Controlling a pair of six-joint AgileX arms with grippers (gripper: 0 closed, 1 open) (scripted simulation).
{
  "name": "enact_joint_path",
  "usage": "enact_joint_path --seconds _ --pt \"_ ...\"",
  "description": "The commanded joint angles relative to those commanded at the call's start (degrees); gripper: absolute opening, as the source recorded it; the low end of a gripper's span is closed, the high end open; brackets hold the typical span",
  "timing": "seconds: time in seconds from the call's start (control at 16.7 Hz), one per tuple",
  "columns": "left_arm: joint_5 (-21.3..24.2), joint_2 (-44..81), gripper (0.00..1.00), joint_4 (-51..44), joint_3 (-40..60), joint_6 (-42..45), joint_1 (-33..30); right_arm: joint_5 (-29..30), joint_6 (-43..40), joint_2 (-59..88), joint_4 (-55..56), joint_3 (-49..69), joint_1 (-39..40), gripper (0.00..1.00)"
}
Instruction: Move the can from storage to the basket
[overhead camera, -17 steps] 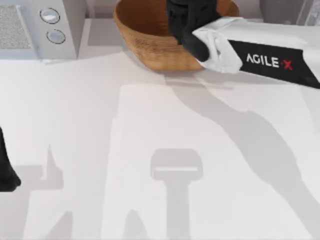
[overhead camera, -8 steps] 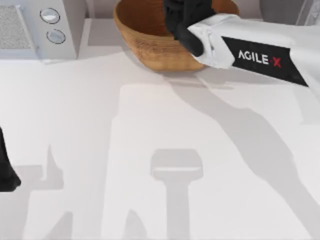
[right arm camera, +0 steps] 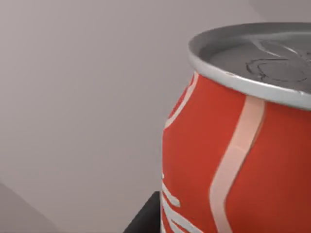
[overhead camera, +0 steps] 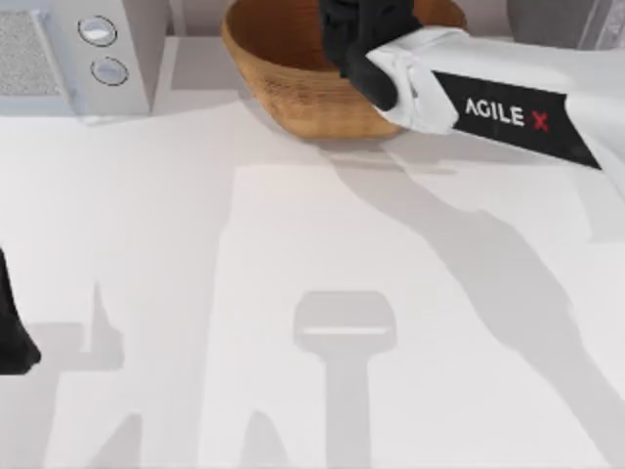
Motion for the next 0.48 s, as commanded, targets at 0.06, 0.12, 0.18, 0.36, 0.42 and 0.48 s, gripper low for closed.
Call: enact_joint_path --seconds 0.06,0.12,0.18,0.36,0.42,0.48 --pt "0.00 0.00 1.00 0.00 0.00 0.00 0.00 0.00 0.00 0.00 0.00 0.00 0.00 0.68" --pt "0.00 0.00 1.00 0.00 0.00 0.00 0.00 0.00 0.00 0.00 0.00 0.00 0.00 0.75" --pt "0.00 0.00 1.00 0.00 0.00 0.00 0.00 0.00 0.00 0.00 0.00 0.00 0.00 0.83" --pt "0.00 0.00 1.00 0.00 0.00 0.00 0.00 0.00 0.00 0.00 0.00 0.00 0.00 1.00" --pt "0.00 0.00 1.00 0.00 0.00 0.00 0.00 0.00 0.00 0.00 0.00 0.00 0.00 1.00" --pt "0.00 0.00 1.00 0.00 0.00 0.00 0.00 0.00 0.00 0.00 0.00 0.00 0.00 1.00"
